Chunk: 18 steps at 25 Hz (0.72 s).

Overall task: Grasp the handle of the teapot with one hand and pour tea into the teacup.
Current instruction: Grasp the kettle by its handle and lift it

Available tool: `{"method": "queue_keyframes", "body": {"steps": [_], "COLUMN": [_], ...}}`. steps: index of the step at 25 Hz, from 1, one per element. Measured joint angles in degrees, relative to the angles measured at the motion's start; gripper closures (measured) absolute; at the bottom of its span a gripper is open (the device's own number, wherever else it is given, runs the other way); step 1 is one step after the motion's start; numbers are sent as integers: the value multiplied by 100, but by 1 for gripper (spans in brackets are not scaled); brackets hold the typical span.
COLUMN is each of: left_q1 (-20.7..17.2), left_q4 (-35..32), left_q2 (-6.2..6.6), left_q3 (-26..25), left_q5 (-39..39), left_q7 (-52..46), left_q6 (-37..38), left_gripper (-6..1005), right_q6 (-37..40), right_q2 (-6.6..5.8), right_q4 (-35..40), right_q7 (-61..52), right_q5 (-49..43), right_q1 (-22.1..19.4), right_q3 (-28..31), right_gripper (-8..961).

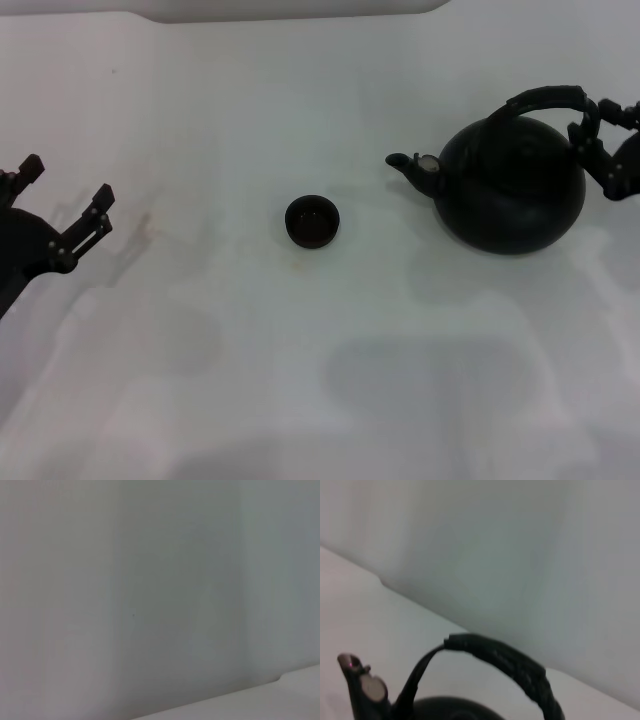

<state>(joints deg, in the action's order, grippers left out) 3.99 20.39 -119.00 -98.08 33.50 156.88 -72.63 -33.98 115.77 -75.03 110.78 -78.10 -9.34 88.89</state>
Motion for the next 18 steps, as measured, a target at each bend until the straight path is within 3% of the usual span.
{"method": "queue_keyframes", "body": {"steps": [11,18], "left_q1": [0,31], "left_q4": [1,1], "left_q2": [0,8], "left_q3": [-18,-18], "left_q5": [-2,-2], "left_q7": [0,0], "left_q6": [26,39], "left_gripper": [123,123], "right_q6": [-35,-29], "right_q2": [-28,-38], "right_q4": [97,114], "right_q7": [289,295], "right_q5": [169,173], "right_q1": [116,74], "right_q3": [-73,-65], "right_gripper": [570,718]}}
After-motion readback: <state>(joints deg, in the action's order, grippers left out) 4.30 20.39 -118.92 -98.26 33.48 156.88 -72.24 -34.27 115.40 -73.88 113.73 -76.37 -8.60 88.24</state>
